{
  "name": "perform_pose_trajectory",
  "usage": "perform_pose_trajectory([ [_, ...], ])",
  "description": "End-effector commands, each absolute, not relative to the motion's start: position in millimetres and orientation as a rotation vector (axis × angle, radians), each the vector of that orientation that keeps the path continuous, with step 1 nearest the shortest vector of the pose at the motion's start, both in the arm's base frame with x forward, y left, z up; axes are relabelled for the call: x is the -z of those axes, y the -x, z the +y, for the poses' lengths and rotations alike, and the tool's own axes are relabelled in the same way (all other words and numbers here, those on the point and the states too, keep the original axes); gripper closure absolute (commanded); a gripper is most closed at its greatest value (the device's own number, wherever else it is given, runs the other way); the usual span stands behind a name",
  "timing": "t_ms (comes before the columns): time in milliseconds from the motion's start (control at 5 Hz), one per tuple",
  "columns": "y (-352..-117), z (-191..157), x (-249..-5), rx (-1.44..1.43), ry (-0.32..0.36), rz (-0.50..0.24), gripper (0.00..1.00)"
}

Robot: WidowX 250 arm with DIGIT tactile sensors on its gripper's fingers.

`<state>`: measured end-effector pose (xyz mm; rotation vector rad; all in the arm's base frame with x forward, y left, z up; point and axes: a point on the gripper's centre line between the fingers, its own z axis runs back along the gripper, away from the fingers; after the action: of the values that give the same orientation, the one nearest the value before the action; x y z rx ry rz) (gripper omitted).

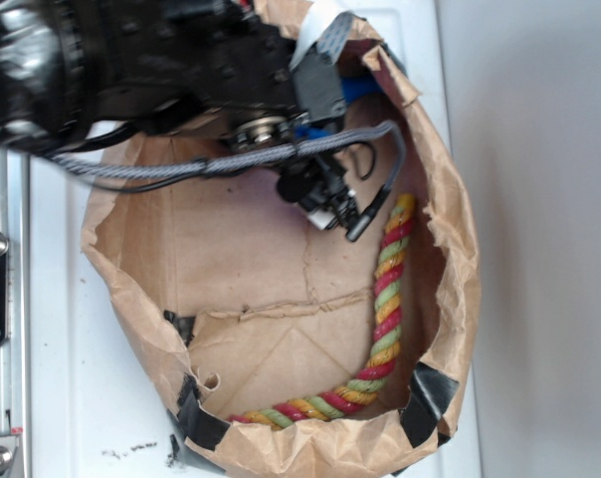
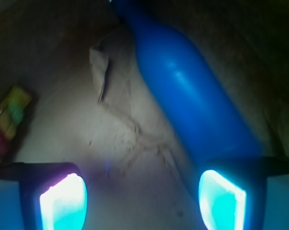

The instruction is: Grab the blue bottle.

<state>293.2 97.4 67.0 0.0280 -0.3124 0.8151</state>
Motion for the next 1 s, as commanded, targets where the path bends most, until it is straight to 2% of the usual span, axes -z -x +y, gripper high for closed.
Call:
perform_pose_trajectory([
  [0,-304,119,-72,-0.792,-0.114,-0.423,0.00],
  [200,-299,114,-80,-0.783,-0.084,-0.417,0.00],
  [400,-288,108,-103,-0.712,0.007,-0.394,0.00],
  [600,-281,111,-125,-0.670,0.040,-0.381,0.00],
  [800,-278,115,-139,-0.654,0.024,-0.360,0.00],
])
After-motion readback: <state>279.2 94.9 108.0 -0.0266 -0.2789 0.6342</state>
